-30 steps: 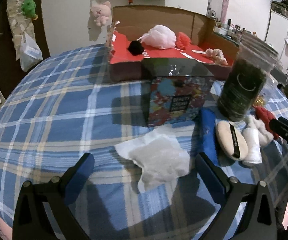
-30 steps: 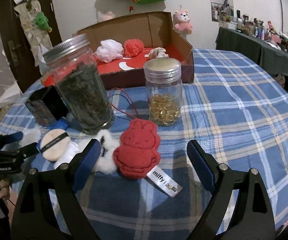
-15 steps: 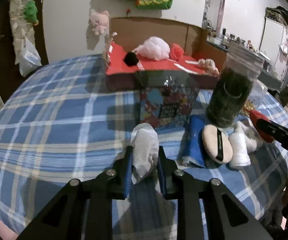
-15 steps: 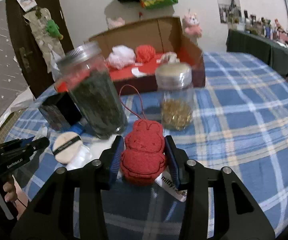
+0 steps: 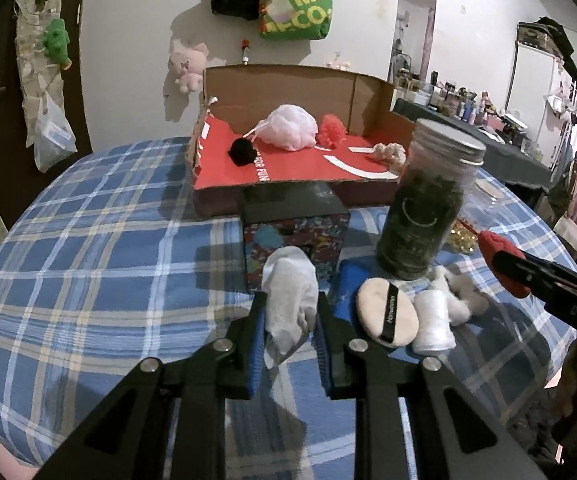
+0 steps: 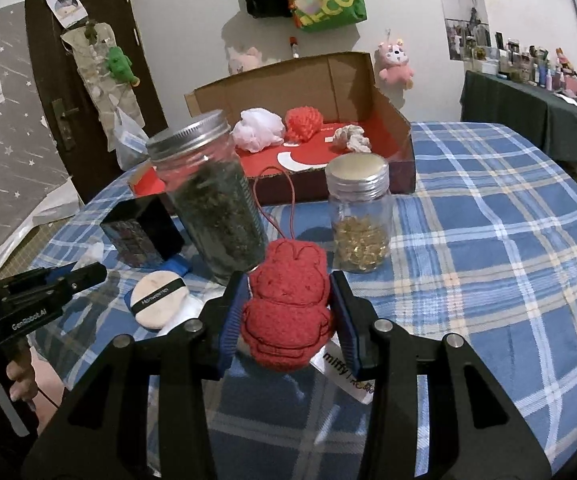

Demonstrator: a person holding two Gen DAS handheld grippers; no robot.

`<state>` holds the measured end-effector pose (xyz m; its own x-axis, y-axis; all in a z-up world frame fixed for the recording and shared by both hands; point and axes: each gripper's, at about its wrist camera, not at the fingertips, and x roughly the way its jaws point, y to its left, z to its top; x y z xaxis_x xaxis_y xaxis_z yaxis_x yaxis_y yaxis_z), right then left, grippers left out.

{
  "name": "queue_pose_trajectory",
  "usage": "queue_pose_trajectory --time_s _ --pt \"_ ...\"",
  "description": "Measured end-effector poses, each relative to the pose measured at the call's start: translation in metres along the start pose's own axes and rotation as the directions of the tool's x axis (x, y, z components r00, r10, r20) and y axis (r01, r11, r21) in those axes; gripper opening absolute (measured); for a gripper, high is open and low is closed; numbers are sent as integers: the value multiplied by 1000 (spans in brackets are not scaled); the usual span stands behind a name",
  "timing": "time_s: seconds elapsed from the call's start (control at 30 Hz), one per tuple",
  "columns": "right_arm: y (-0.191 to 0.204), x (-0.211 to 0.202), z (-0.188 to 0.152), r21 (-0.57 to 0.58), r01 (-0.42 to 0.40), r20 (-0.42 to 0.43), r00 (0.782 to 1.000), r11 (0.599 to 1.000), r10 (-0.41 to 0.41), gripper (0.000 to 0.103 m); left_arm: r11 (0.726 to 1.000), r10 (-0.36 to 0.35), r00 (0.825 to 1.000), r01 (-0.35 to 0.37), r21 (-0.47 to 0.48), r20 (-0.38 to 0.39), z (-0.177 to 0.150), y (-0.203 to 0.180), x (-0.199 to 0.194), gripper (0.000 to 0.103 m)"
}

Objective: Organize soft objects
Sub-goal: 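Grasp the white tissue pouch with the left tool while the right tool grasps the red knitted bunny, then carry the tissue pouch and red bunny up over into the box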

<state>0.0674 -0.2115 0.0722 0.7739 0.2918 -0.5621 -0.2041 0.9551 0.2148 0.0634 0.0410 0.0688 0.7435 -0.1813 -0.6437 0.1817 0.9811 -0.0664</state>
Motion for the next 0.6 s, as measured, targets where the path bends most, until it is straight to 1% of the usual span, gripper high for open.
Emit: queue_pose_trajectory --time_s 0.33,0.6 --pt "1 -32 21 -11 8 97 995 1000 -7 40 1000 3 997 -4 13 79 21 -3 -22 23" --pt "-1 -42 41 -24 16 150 989 1000 -12 40 1000 2 994 -4 18 107 40 -5 -25 23"
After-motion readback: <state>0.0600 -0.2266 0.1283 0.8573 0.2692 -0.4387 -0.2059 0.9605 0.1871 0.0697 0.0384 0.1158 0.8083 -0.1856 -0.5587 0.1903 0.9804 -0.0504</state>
